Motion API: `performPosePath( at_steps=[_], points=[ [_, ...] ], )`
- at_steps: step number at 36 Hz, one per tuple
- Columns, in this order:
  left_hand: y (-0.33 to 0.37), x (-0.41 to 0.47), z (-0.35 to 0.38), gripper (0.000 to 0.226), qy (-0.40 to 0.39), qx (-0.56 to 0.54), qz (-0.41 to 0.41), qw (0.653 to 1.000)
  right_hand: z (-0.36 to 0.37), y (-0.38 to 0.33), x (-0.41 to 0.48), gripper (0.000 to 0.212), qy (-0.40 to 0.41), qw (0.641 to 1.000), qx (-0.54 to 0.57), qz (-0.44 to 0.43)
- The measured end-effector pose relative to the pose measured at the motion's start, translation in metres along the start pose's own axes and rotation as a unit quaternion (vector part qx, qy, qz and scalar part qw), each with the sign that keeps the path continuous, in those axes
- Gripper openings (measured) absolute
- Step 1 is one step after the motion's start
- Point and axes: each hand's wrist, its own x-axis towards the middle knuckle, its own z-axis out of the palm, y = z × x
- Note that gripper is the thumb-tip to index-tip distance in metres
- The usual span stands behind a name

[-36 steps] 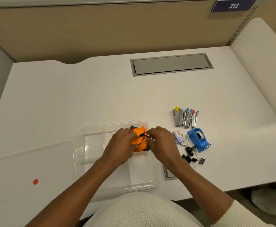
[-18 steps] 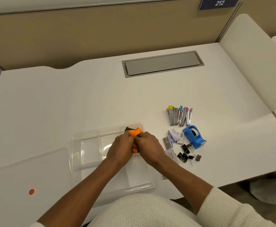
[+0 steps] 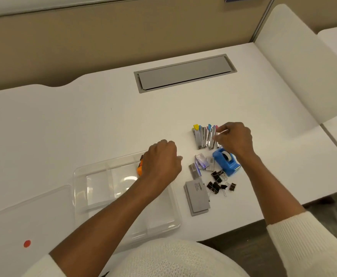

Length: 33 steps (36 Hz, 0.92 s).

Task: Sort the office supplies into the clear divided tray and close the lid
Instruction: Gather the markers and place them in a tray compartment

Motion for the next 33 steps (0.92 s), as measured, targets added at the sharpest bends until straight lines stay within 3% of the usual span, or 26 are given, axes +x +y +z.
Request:
performPosePath(
  at_steps=[9,18,23,27,33],
  points=[
    [0.046,0.087,0.052,0.038,-0.08,-0.127,-0.068,0.986,0.001,0.023,0.065,0.07,-0.086,0.992,-0.046,0.078],
    [0.09,0.132,0.096,0.086,-0.109,-0.145,-0.108,0.978,0.014,0.048,0.095,0.064,-0.134,0.983,-0.092,0.086],
    [0.086,0.145,0.092,0.084,-0.11,-0.12,-0.101,0.982,0.029,0.038,0.1,0.072,-0.127,0.986,-0.091,0.053],
    [0.088,0.151,0.091,0.075,-0.118,-0.102,-0.083,0.984,0.037,0.044,0.107,0.059,-0.122,0.989,-0.059,0.055],
    [0.088,0.151,0.094,0.083,-0.111,-0.065,-0.102,0.986,0.043,0.047,0.114,0.053,-0.117,0.987,-0.101,0.034]
  ],
)
